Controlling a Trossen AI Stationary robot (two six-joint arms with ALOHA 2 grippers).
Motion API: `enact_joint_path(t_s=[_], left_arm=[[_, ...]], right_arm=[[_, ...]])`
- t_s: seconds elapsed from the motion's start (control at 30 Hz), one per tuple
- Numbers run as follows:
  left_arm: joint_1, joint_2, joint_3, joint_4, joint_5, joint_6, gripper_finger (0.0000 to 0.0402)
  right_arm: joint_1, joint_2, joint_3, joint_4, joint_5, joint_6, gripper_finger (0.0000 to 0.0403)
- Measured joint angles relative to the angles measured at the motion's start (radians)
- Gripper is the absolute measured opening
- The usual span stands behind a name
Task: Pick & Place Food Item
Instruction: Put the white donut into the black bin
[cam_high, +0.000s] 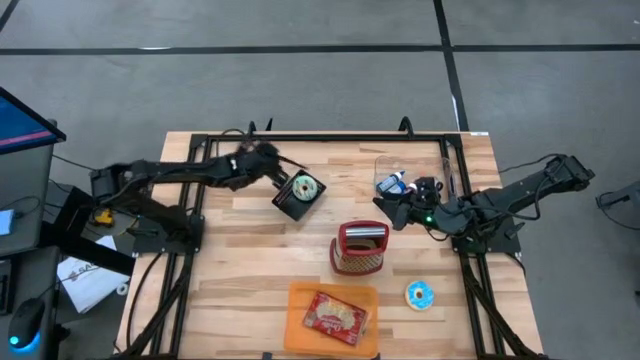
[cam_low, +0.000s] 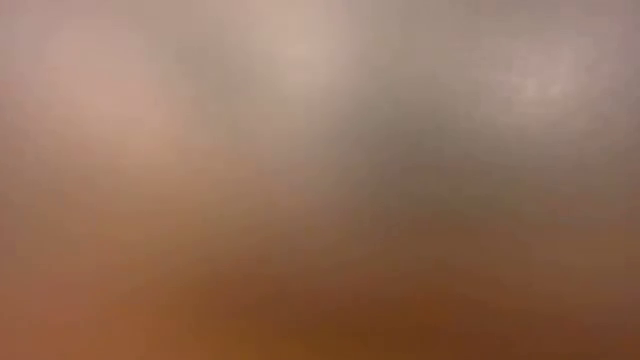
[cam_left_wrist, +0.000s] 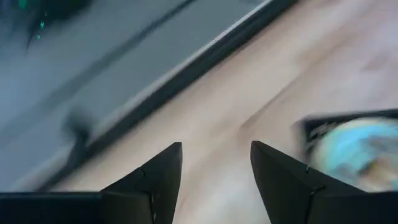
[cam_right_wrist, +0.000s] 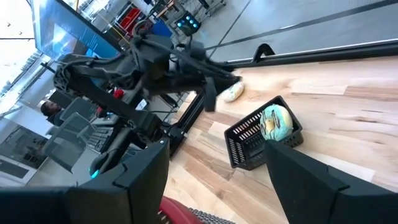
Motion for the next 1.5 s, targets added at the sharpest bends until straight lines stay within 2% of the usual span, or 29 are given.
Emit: enact_joint_path(t_s=[0.1, 0.17, 0.3, 0.5, 0.7, 0.77, 0.87, 1.17, 1.37, 1.5], left_arm=[[0.036, -0.037, 0.006, -0.214, 0.014, -0.230, 0.0186], [0.072, -0.038, 0.005, -0.282, 0.036, -0.333, 0.0186], [0.173, -0.037, 0.005, -0.307, 0.087, -0.550, 0.0186], [0.343, -0.037, 0.005, -0.316, 0.057, -0.797, 0.0186], [0.448, -0.037, -0.027, -0.319, 0.146, -0.848, 0.0186], [0.458, -0.037, -0.048, -0.320, 0.214, -0.891, 0.0186], [0.450, -0.037, -0.083, -0.321, 0.260, -0.950, 0.0186], [0.447, -0.037, -0.157, -0.312, 0.238, -1.035, 0.0186], [0.447, -0.037, -0.203, -0.193, 0.217, -1.075, 0.0186], [0.447, -0.037, -0.215, -0.173, 0.200, -1.092, 0.0186]], right_arm=[[-0.001, 0.000, 0.000, 0.001, 0.001, -0.003, 0.0255], [-0.002, 0.000, 0.000, 0.004, 0.002, -0.018, 0.0255], [-0.016, 0.000, 0.000, 0.007, 0.003, -0.027, 0.0255], [-0.024, 0.000, 0.000, 0.057, 0.003, -0.069, 0.0255], [-0.024, 0.000, 0.000, 0.085, 0.019, -0.102, 0.0255], [-0.022, 0.000, 0.000, 0.085, 0.023, -0.103, 0.0255], [-0.021, 0.000, 0.000, 0.085, 0.024, -0.105, 0.0255], [-0.021, 0.000, 0.000, 0.085, 0.024, -0.114, 0.0255], [-0.021, 0.000, 0.000, 0.084, 0.024, -0.121, 0.0255], [-0.021, 0.000, 0.000, 0.084, 0.024, -0.121, 0.0255]])
